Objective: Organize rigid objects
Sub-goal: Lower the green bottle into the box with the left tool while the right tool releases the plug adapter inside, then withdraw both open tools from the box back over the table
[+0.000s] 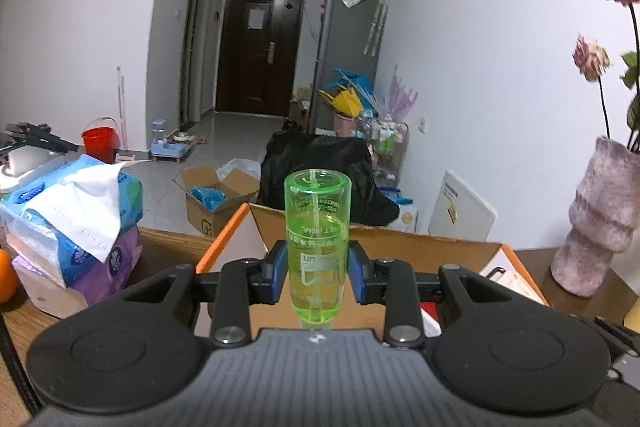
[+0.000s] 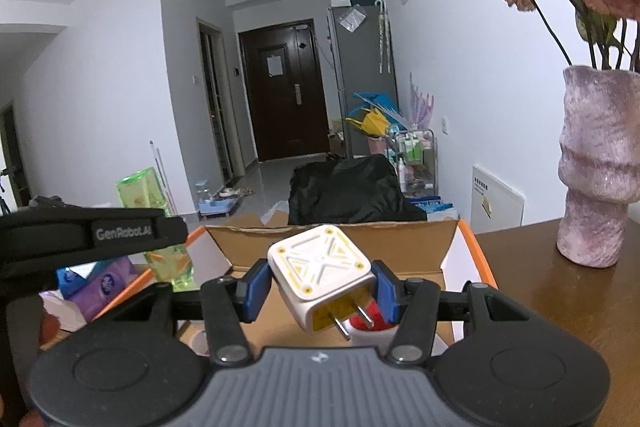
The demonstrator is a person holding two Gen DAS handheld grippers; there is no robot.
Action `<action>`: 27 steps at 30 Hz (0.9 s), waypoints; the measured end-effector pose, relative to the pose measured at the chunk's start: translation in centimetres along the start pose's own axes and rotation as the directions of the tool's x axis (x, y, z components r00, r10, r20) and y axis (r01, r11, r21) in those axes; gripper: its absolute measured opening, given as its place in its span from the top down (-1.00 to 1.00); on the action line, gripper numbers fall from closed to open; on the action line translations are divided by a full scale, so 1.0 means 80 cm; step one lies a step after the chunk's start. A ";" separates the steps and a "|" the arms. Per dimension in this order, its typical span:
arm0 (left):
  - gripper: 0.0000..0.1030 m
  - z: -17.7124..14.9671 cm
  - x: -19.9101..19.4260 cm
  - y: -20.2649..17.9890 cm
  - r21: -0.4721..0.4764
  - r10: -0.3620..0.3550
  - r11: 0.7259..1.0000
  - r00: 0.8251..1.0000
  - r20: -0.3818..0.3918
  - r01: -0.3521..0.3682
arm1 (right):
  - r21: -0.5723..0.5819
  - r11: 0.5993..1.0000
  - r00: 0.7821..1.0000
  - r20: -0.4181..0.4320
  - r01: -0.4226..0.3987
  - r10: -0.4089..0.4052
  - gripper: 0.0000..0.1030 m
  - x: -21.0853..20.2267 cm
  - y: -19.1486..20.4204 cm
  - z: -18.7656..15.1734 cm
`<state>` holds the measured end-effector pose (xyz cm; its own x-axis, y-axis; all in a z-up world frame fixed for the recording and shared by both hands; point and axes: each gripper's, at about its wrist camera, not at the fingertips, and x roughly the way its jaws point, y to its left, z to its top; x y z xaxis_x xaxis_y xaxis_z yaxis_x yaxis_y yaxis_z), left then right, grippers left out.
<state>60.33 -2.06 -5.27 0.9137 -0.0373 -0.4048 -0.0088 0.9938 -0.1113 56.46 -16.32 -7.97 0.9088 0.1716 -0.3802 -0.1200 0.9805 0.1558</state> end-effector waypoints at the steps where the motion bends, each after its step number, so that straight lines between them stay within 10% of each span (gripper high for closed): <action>1: 0.37 -0.001 0.002 -0.002 0.015 -0.006 1.000 1.000 -0.015 0.006 | -0.003 1.000 1.000 -0.011 0.003 -0.003 -0.03 0.002 -0.001 0.000; 5: -0.27 -0.001 0.000 -0.002 0.031 0.017 0.999 1.000 -0.016 -0.016 | -0.006 0.999 0.996 -0.069 0.050 -0.050 -0.09 0.013 -0.004 -0.002; 7: -1.00 -0.001 -0.002 0.001 0.017 0.052 0.999 0.999 -0.012 -0.052 | -0.005 0.996 0.992 -0.090 0.090 -0.090 -0.71 0.015 -0.007 -0.003; 10: -1.00 0.000 -0.008 0.009 -0.008 0.072 0.997 0.997 0.013 -0.072 | -0.004 0.991 0.986 -0.095 0.137 -0.137 -1.00 0.015 -0.010 -0.003; 27: -1.00 0.002 -0.036 0.021 0.029 0.102 0.994 0.994 0.046 -0.103 | -0.001 0.994 0.990 -0.095 0.107 -0.107 -1.00 0.002 -0.014 0.003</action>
<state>57.77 -0.26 -4.18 0.9257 0.0689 -0.3720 -0.0910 0.9950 -0.0422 56.86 -17.45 -7.99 0.8745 0.0740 -0.4793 -0.0219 0.9933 0.1134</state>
